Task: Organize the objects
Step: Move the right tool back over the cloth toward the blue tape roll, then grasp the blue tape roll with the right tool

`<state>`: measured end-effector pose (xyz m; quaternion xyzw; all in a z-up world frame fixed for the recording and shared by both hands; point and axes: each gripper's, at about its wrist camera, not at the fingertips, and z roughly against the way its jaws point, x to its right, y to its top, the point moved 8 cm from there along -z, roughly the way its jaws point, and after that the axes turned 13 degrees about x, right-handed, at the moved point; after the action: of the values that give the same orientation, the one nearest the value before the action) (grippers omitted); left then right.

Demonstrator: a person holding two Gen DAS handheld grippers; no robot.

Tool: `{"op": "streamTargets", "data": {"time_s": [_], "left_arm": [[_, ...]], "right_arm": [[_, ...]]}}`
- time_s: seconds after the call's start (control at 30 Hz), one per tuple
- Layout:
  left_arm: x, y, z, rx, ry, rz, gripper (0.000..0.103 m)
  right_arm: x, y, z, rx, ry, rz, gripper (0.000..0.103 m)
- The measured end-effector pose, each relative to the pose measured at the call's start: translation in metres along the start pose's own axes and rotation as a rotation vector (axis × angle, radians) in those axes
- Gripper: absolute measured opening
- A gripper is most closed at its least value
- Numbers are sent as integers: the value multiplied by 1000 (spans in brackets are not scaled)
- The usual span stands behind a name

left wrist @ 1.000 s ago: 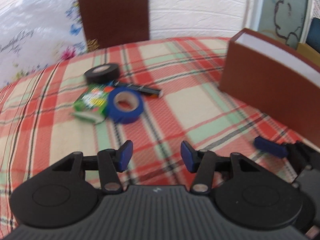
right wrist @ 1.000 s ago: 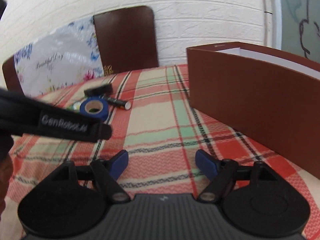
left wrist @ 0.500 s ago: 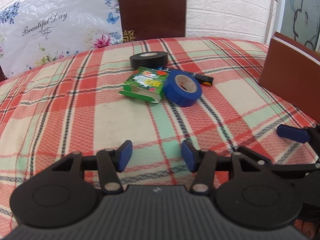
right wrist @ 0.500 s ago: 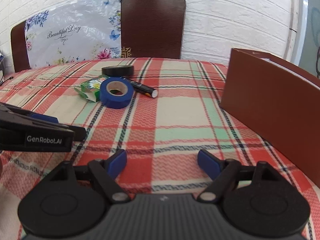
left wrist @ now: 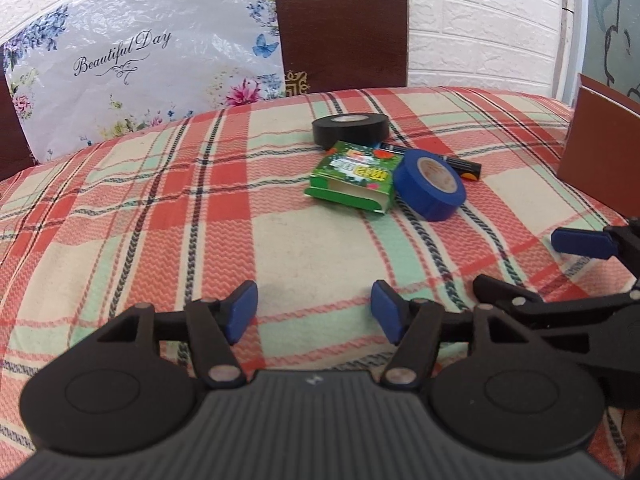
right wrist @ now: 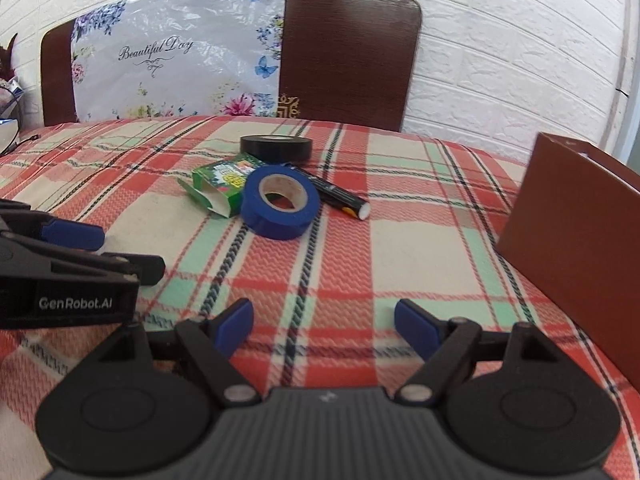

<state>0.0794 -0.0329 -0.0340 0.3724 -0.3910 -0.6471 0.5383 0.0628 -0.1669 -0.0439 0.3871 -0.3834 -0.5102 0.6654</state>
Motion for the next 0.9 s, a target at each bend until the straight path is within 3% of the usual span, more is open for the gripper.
{"op": "streamTargets", "data": {"time_s": [0.5,0.9], "left_arm": [[-41,3,-19,57,75,50,77],[-46,5,-25,68,84,65,81]], "right_arm": [[-11,23,-58,-14,64,-31,90],[-14,32,-84,-12,88,-48,93]]}}
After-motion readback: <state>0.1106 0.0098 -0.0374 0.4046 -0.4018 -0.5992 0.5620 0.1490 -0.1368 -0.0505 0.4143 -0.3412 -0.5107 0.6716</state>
